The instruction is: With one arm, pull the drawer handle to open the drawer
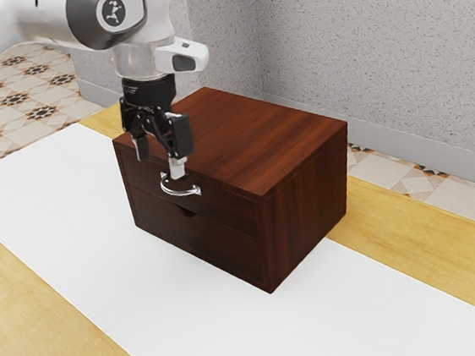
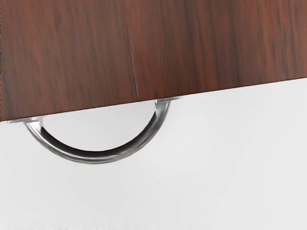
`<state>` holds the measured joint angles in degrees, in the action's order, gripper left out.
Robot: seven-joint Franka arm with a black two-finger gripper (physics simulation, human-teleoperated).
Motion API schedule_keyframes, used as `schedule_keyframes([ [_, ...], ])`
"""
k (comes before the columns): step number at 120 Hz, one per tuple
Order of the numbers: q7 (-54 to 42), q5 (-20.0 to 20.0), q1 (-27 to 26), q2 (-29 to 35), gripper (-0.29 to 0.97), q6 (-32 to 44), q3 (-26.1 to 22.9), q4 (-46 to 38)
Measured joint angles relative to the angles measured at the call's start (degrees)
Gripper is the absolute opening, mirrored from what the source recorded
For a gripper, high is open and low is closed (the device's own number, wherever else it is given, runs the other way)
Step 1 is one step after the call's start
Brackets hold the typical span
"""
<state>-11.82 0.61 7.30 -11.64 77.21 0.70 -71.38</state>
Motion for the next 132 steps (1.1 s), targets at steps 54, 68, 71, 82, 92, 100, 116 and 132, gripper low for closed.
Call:
schedule_keyframes([
  [54,-7.31,2.62,-0.40,4.52,0.68,1.28,-0.52,7.69],
  [68,-17.14,4.98,-0.84,3.78,0.68,2.60,-1.80,8.41],
  [71,-19.04,4.63,-1.05,3.34,0.68,2.87,-2.16,8.42],
  [82,-25.97,2.76,-1.15,0.83,0.68,4.00,-2.66,8.42],
  [92,-32.34,1.61,-0.47,-1.49,0.68,4.70,-2.64,8.30],
  [100,-37.12,0.95,-0.59,-1.93,0.68,5.03,-2.60,7.97],
  [116,-46.31,0.44,-2.69,2.44,0.68,6.65,-2.56,-0.26],
  [132,-54.53,0.57,-3.54,10.33,0.68,10.64,-2.23,-11.46],
])
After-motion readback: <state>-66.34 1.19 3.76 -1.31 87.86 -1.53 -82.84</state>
